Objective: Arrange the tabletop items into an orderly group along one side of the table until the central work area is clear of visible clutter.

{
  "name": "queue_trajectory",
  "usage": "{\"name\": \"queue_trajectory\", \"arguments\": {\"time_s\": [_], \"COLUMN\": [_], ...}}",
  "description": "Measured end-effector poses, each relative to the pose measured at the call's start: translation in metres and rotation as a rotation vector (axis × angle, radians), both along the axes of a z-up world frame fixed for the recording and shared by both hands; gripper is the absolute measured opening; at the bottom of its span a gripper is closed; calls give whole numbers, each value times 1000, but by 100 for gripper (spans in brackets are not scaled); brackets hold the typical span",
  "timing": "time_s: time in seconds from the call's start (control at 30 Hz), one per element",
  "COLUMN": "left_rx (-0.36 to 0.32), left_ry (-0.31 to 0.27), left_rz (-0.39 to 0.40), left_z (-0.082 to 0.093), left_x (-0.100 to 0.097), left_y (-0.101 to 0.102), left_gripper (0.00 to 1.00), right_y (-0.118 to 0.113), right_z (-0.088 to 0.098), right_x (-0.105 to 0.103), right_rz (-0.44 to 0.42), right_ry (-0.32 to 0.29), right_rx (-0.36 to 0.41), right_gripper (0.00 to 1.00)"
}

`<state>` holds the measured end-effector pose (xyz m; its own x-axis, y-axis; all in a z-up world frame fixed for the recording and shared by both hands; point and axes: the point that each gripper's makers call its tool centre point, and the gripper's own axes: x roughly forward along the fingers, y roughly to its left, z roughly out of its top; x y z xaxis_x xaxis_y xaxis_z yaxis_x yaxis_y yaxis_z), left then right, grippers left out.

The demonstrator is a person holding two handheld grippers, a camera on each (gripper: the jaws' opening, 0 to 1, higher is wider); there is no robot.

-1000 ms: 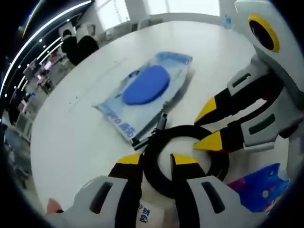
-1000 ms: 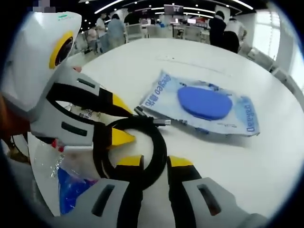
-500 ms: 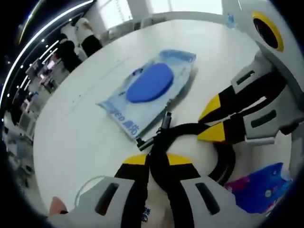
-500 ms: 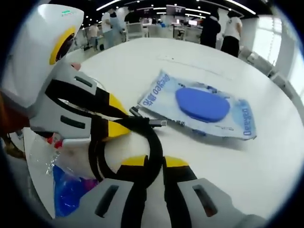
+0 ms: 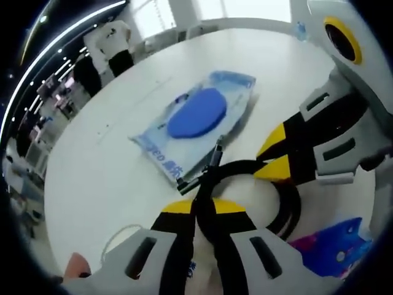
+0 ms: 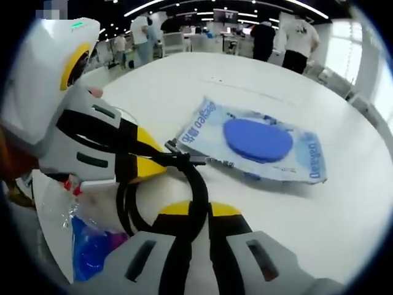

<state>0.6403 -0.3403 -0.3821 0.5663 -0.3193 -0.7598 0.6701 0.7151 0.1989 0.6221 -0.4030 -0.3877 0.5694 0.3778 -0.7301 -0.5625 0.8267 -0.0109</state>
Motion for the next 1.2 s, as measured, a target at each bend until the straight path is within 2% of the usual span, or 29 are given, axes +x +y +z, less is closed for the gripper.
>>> {"name": "queue_trajectory", "arguments": {"time_s": [0.6,1.0,1.2], "left_rx": [-15,-9,-3], "left_ry": [-37,-69,-77], "left_rz": [-50,-101,-125], "left_z": [30,52,58], "left_x": [-5,-14,-20], "left_y": [-33,-65,-80], "left_gripper": [7,7,7], "right_y": [-33,-64,-79], "right_z": [28,50,56], "right_x": [-4,-13,-20], "right_rz": [-35,-57,-71], "right_ry": [-23,-45,-49], "right_rx": [9,6,-2], "right_gripper": [6,6,6]}}
